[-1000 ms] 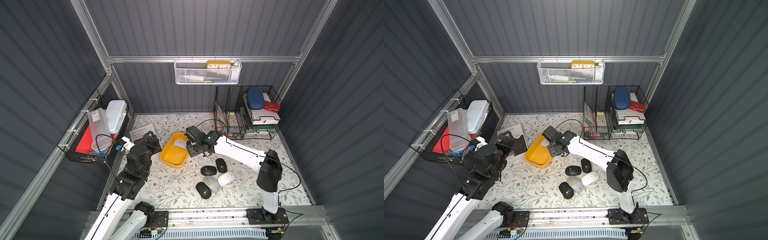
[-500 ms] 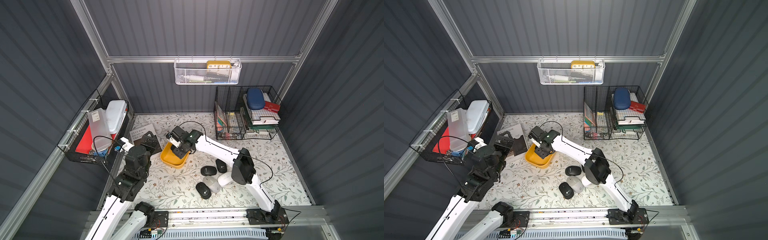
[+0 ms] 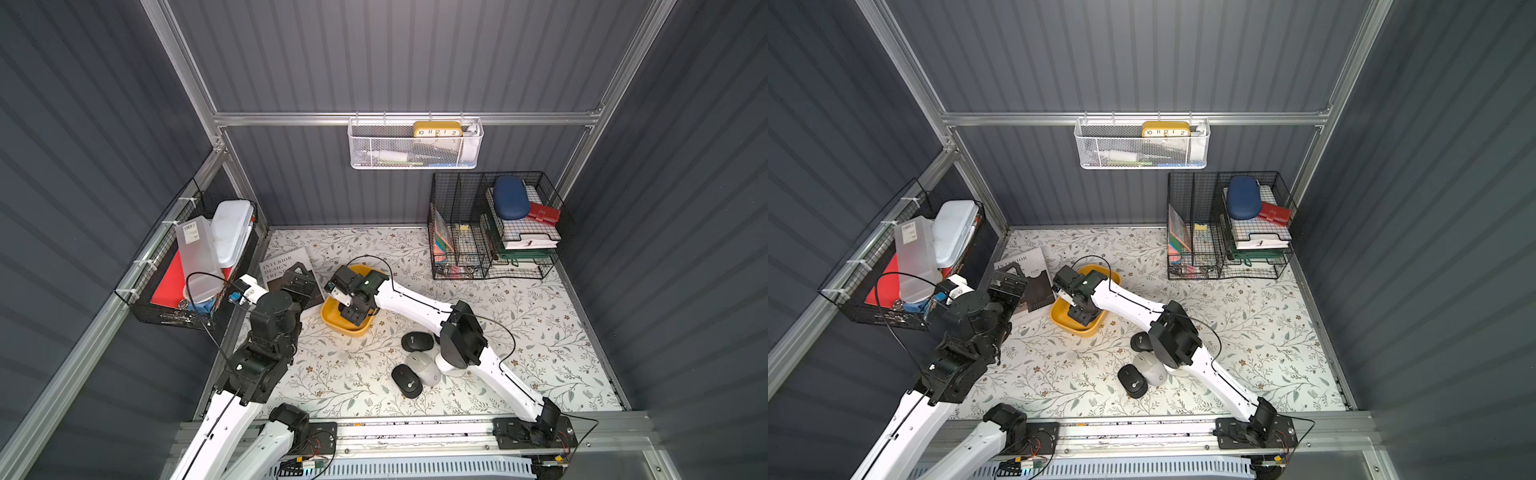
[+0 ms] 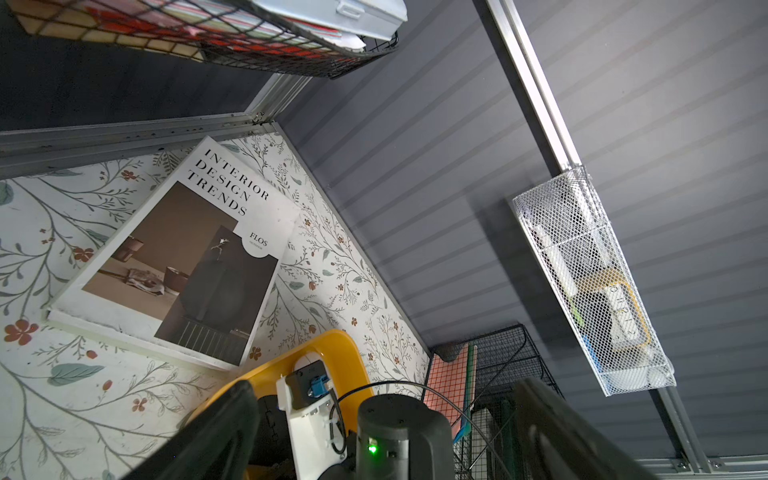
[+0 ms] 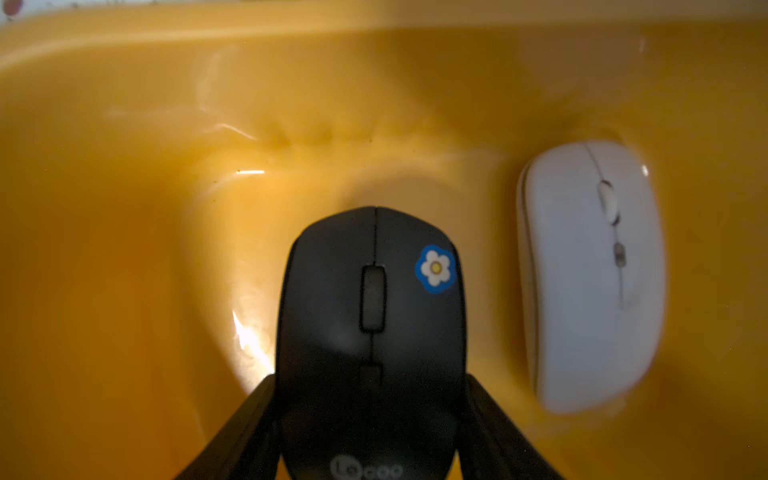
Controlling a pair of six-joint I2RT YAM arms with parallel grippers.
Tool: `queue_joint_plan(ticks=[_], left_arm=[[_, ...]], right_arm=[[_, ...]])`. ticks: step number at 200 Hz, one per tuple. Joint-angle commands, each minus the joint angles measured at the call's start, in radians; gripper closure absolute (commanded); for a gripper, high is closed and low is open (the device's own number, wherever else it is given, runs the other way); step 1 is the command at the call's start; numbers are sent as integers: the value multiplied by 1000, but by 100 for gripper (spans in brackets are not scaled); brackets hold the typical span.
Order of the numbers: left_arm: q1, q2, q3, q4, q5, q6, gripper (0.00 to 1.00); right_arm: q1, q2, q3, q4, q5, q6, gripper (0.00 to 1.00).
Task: Put the mouse in the storage box
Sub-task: Place the mouse in the storage box.
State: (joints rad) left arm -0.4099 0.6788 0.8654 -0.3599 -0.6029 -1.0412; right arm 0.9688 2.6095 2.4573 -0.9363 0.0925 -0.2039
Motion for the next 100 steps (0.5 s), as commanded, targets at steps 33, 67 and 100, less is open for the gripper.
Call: queue_joint_plan(ticks=[33,67,100], left_arm=[[3,0,-12,1,5,16,1],[4,5,2,4,19,28,1],[4,23,20,16,58,65,1]], right_arm=[[2,-53,28,4,27,-5,4],[-6,-178,8,-26,19,13,3],[-32,-459,-264,-24,-51,9,5]])
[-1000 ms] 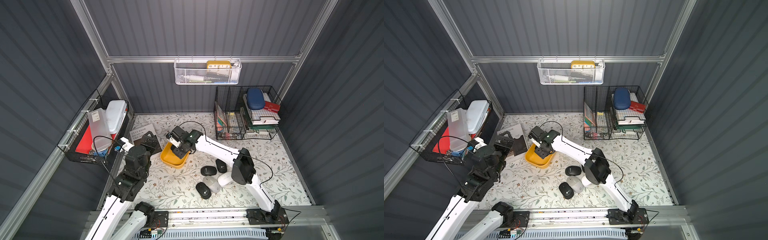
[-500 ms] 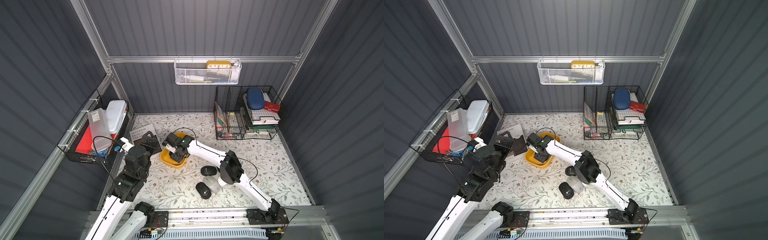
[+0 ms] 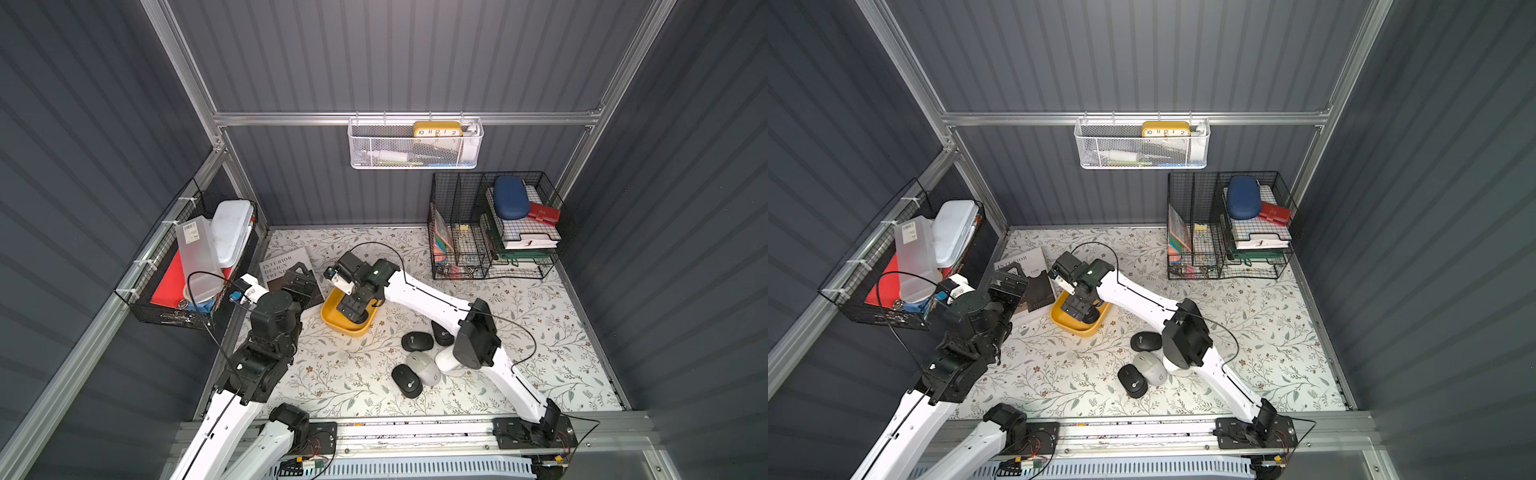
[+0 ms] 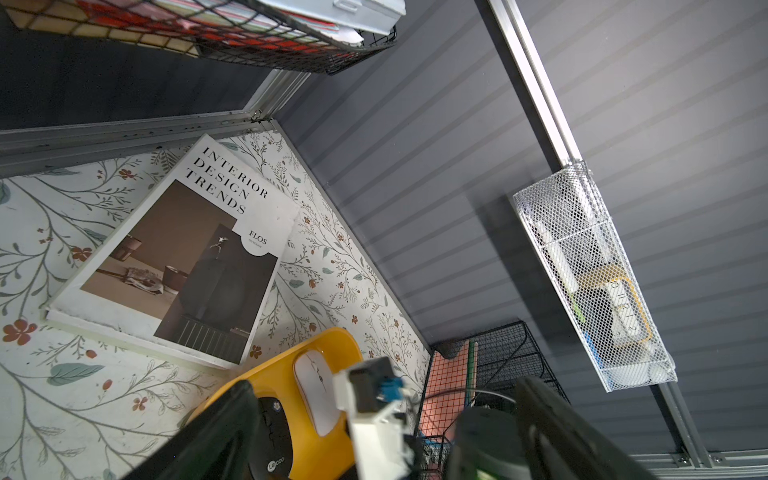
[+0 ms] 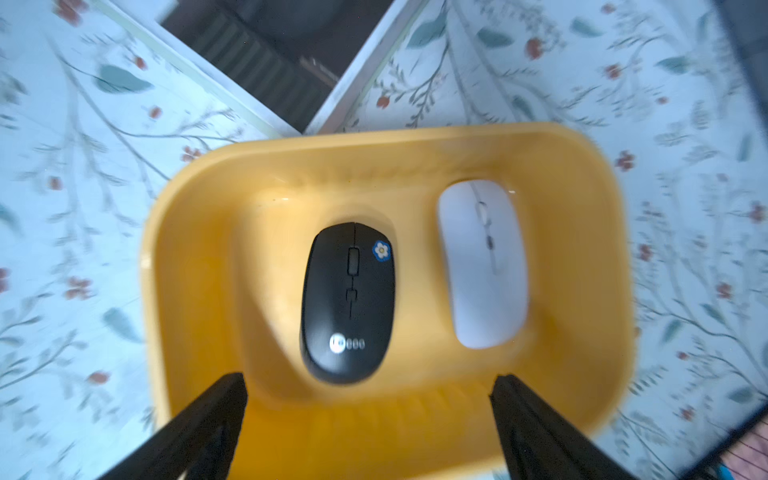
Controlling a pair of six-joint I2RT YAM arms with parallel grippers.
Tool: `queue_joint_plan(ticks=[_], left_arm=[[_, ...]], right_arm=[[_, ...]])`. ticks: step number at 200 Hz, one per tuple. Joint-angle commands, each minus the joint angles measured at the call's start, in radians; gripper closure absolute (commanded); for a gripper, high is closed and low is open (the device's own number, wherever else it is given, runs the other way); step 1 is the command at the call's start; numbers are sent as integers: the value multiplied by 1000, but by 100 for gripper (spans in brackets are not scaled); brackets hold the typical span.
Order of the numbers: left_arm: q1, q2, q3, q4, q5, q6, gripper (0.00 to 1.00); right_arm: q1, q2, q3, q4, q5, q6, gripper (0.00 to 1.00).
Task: Put the mouse in the storage box
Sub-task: Place the mouse in the storage box, then pick up the mouse from the center of the board.
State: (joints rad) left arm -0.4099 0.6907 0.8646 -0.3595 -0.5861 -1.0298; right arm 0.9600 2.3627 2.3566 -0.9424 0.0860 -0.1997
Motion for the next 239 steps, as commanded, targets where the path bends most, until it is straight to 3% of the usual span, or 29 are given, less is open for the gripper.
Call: queue_joint_plan(ticks=[1,41,79,106,151,182,239], left_arm=[[4,12,21,17,42,55,1],[3,61,27,79,154,128,1],[3,85,14,116,187,131,1],[4,85,4,122,184,125,1],[3,78,4,99,170,123,1],[3,81,2,99,172,119,1],[3,95,10,100,172,123,1]], right_arm=[[-24,-221,-181,-15,-46,5,5],[-58,-590,-710,134,-54,28,5],[-64,-713,-946,145,-53,47,6],[-64,-661,-979,85,-66,60,6],[-63,-592,-1034,146,-87,36,6],[-71,-529,-1011,149,-59,16,2],[-121,-462,-996,170,-113,11,4]])
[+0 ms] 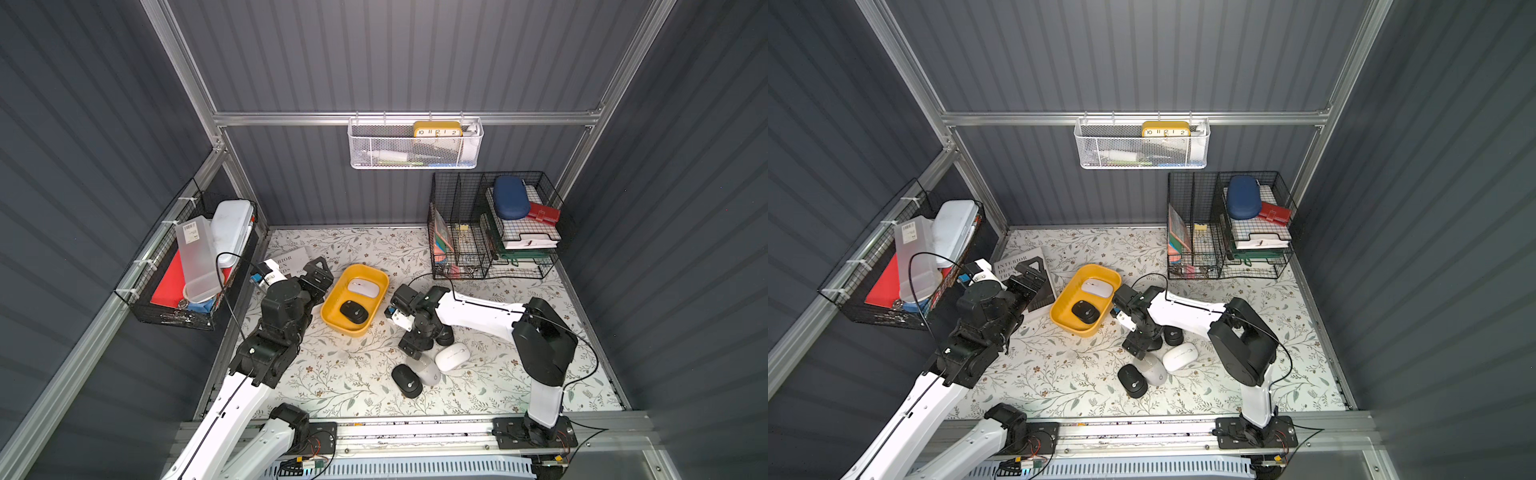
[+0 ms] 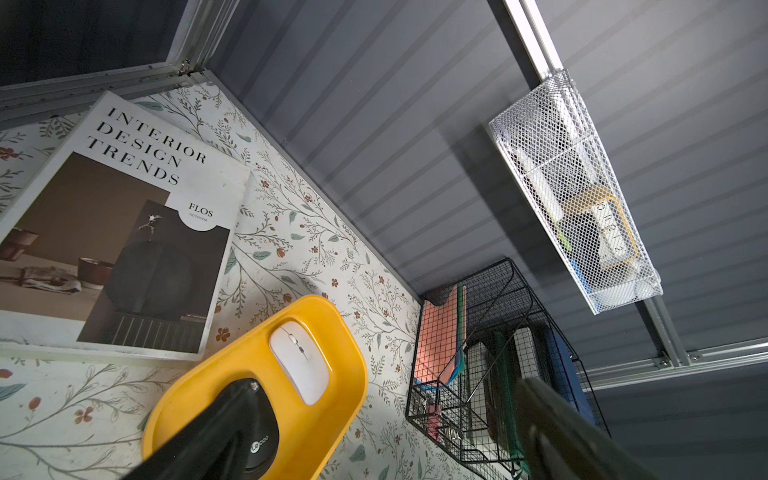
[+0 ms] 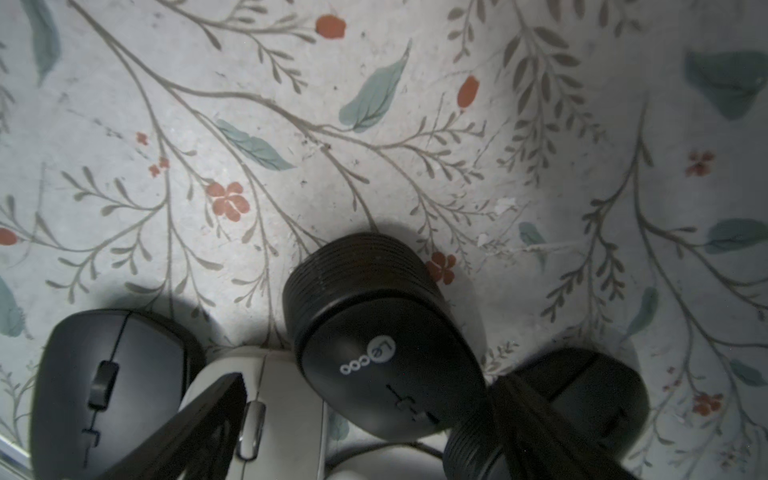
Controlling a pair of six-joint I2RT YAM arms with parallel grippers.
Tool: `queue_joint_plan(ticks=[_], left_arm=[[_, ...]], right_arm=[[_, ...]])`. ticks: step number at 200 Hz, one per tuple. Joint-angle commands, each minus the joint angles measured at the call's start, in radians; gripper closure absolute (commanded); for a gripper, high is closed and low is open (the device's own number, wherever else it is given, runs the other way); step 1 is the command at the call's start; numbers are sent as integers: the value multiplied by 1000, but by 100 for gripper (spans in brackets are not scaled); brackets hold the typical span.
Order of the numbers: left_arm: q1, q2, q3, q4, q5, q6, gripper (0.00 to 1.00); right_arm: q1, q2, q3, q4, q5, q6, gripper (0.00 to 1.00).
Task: Put the mouse in the storage box
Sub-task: Pick up the mouse from the center of the board, then place the mouse in the storage box.
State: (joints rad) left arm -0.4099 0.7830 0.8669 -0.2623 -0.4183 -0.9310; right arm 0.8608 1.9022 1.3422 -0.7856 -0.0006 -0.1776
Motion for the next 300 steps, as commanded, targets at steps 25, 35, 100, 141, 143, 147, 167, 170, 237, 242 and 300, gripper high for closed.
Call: queue_joint_plan(ticks=[25,35,100,141,143,147,167,170,237,242,300], left_arm=[[4,11,10,9,8,26,1],[3,13,12,9,8,26,1],[4,20,12,11,7,27,1],[3,14,3,14,6,21,1],[3,14,4,14,4,21,1],[3,13,3,14,4,21,1],[3,11,3,11,0,21,1],[3,9,4,10,0,21,1],[4,-12,3,-2,-11,17,1],[3,-14,4,-3,-14,16,1],[3,-43,-16,-12,-24,-1,1]], right_arm=[[-41,21,25,18,-32,-16,9],[-42,38,28,16,-33,-19,12],[-42,70,26,28,-4,-18,22],[-41,80,4,59,26,2,36],[-41,79,4,59,27,3,37],[-42,78,3,63,31,5,38],[-42,53,1,78,32,13,46],[-41,49,1,80,32,12,47],[-42,-31,227,27,0,47,51],[-43,-26,261,14,-9,50,51],[-5,172,611,-21,-31,56,52]])
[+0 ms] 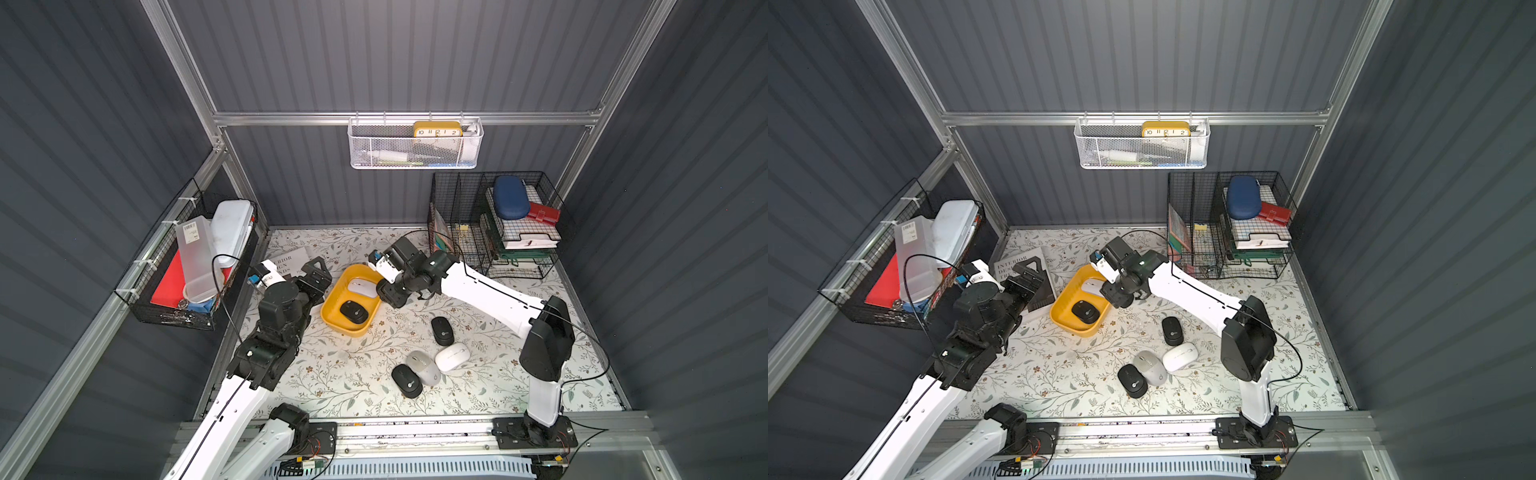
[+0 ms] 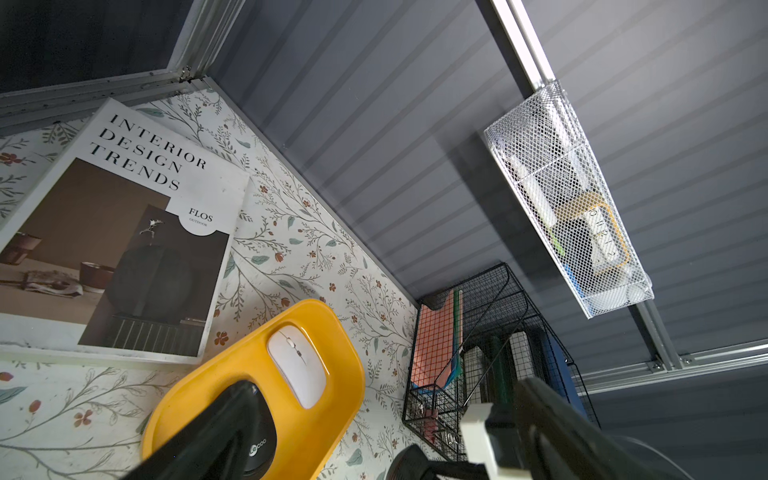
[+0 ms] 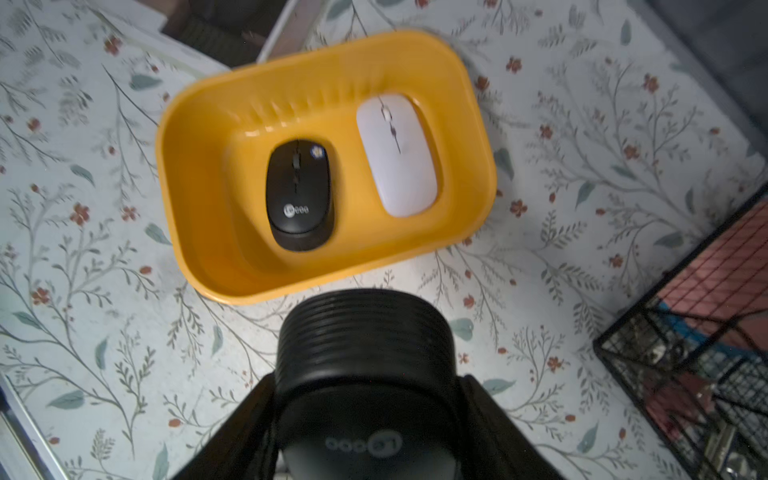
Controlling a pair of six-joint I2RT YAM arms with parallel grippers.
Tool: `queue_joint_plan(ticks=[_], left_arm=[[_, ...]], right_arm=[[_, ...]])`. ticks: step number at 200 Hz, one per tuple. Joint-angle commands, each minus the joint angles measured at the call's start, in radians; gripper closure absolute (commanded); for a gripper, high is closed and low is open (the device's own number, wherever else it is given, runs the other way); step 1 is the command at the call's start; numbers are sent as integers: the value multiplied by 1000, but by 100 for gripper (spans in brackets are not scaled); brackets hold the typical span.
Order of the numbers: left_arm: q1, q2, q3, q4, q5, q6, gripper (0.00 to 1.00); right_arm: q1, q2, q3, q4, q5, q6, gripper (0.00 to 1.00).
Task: Put the mouse in the storage box
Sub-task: Place the mouse in the storage box.
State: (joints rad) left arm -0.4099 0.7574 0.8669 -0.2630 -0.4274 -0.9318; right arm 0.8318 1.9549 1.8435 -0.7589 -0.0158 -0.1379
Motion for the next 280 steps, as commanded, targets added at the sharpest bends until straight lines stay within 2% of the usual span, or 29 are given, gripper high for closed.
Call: queue_joint_plan(ticks=[1,31,83,133,143,149,161,192,218,244,260,280], left_arm=[[3,-18,-17,-12,-15,-1,1],[3,-15,-25,-13,-10,-2,1],[4,-17,-29,-10,-9,-3,1],[5,-10,-34,-4,-7,-2,1],[5,-10,-37,0,-5,-2,1],[5,-8,-38,5,-5,-2,1],[4,1,-39,10,1,-2,1],[5,22,-35,22,19,-2,1],[5,29,-24,18,31,4,1],[4,28,-7,14,51,16,1],[4,43,17,4,75,19,1],[3,114,76,-12,124,27,1]], right_arm=[[25,125,116,-48,-15,16,52],[58,261,285,-20,-3,27,51],[100,557,614,-119,65,-3,51],[102,643,651,-135,105,-7,51],[102,642,650,-138,100,-5,50],[102,641,649,-140,98,-4,45],[102,634,645,-139,92,1,31],[101,584,609,-111,100,13,12],[98,507,584,-109,125,22,8],[81,348,481,-99,142,59,7],[60,208,342,-64,161,106,7],[22,-2,92,15,194,182,7]])
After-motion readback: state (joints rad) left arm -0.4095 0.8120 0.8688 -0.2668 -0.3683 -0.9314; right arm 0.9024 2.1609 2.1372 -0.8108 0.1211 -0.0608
